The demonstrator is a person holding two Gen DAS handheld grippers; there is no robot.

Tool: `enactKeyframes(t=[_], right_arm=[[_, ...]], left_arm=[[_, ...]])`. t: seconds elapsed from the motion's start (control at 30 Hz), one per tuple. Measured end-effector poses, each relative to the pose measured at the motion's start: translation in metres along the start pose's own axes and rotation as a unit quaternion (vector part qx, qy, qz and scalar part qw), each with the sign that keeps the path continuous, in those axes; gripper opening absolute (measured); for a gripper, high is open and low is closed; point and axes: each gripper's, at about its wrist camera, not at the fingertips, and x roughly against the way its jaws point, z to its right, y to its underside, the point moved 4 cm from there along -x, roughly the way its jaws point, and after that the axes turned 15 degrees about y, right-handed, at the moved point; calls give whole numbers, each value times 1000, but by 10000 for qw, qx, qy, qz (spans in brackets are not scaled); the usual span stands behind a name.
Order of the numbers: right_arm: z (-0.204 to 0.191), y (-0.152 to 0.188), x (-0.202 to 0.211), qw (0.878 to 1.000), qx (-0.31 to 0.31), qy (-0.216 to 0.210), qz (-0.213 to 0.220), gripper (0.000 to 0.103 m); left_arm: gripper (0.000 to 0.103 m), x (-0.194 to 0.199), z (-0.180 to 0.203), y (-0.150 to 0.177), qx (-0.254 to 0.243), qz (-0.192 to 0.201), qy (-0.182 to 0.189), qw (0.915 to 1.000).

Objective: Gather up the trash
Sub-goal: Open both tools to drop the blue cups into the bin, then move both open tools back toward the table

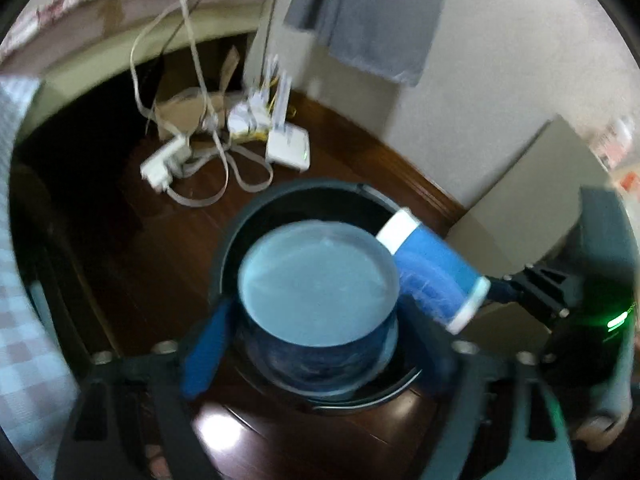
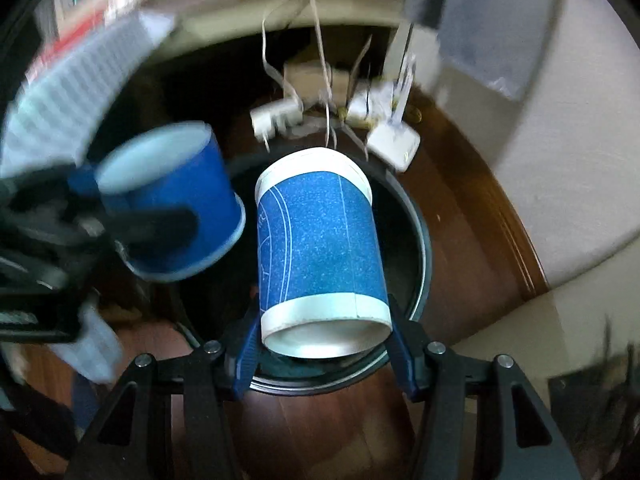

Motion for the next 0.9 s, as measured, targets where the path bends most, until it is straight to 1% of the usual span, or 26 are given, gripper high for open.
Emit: enactKeyframes(t=[0.03,0.07,0.13,0.27,0.3,0.33,0.37,0.47,0.63,0.77,0.9], right_arm=[[0,2,-8,9999,-61,24,-108,93],[1,3,-10,9998,-152,-96,-125,95],[7,2,-12,9995,-305,-28,-115,95],[21,5,-20,9974,-653,-85,-276,95],[25,6,-22,9966,-758,-86,-323,97],[30,7,-23,9957,-862,-92,-338,102],[32,6,-22,9947,-970,-107,-325,103],[39,7,-20,9921,-1215,-132,-284,103],[46,5,-16,9905,-1365,-110,-149,103],[46,1,-4,9904,-1371,-112,105,103],[50,-4,8,9890,-1432,-37,365,103]], left_arm=[[102,-1,-3,0,94,-10,101,9999],[102,-1,-7,1,174,2,62,9998],[102,0,-10,3,214,16,-31,9998],[102,3,-16,10,239,86,-332,9991],[102,4,-17,11,241,107,-395,9989],[103,4,-18,11,231,123,-448,9987],[103,5,-18,13,196,141,-563,9981],[103,8,-18,12,103,156,-697,9974],[103,15,-16,9,-27,198,-833,9963],[103,25,-9,7,-128,242,-922,9954],[103,41,-2,-1,-220,447,-1005,9937]])
